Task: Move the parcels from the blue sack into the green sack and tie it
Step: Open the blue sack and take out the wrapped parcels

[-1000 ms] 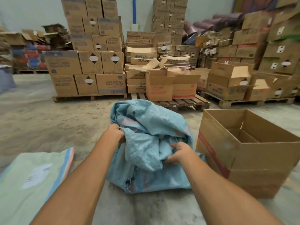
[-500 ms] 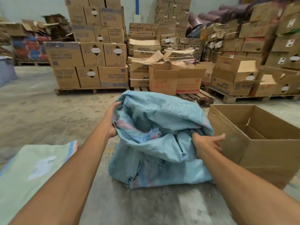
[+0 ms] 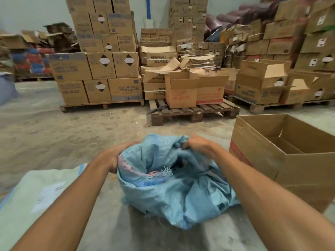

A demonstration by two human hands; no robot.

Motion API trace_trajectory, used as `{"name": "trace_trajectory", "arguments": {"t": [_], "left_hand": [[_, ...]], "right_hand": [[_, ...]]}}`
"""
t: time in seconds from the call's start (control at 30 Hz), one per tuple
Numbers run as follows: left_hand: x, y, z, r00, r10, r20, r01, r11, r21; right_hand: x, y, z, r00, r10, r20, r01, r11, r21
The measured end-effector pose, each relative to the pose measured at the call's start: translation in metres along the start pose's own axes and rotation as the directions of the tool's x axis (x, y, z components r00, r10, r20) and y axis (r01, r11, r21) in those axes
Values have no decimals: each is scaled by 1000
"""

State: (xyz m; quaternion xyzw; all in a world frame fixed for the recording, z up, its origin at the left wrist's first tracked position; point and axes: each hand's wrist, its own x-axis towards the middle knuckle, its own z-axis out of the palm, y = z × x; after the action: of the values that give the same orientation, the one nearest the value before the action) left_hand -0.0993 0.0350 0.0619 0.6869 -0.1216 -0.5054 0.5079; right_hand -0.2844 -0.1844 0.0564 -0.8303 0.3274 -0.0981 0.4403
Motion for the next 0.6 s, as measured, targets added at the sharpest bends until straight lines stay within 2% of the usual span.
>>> {"name": "trace_trajectory", "arguments": {"t": [0.07,0.1,0.2,0.23,0.27,0.3,0.33,0.37,0.4,0.43,0.47,0.5,0.53,0.6], "left_hand": [[-3,-5,-31,999,-9,-47,5,996,-92],[-4,-8,-43,996,-7,-87,-6,989,-148],[-2,-10,-47,991,32,-134,-51,989,-137],[1,-7,-39,983,76,-164,-84,996,-41],[6,-6,-28,956,179,-233,-158,982,105],[13,-8,-18,875,345,-340,-240,918,315],[16,-9,-6,735,558,-385,-300,777,553],[14,-9,6,562,772,-297,-331,538,775],[13,-9,20,428,897,-113,-327,270,906],[17,-11,32,387,920,60,-276,54,960],[19,-13,47,410,898,160,-213,-76,974],[34,-16,54,483,862,156,-161,-87,983],[43,-19,60,538,839,78,-135,-5,991],[58,-24,69,590,791,-161,-159,310,937]], "right_hand": [[-11,18,-23,973,193,127,-223,928,298],[-17,31,-31,954,240,178,-291,881,373],[-16,54,-37,919,343,194,-393,839,378],[-10,53,-34,915,362,177,-403,836,372],[-4,48,-32,919,360,162,-395,835,382],[1,41,-29,925,351,146,-379,836,396],[7,34,-26,933,339,122,-358,833,421],[11,25,-23,943,320,89,-325,838,439],[13,17,-19,953,294,75,-296,844,447],[16,9,-14,958,275,78,-280,841,463],[17,1,-10,962,257,88,-268,845,463],[14,-6,-7,964,240,112,-264,845,464],[14,-8,-3,963,219,159,-269,841,471],[13,-5,-1,971,150,184,-219,867,448]]}}
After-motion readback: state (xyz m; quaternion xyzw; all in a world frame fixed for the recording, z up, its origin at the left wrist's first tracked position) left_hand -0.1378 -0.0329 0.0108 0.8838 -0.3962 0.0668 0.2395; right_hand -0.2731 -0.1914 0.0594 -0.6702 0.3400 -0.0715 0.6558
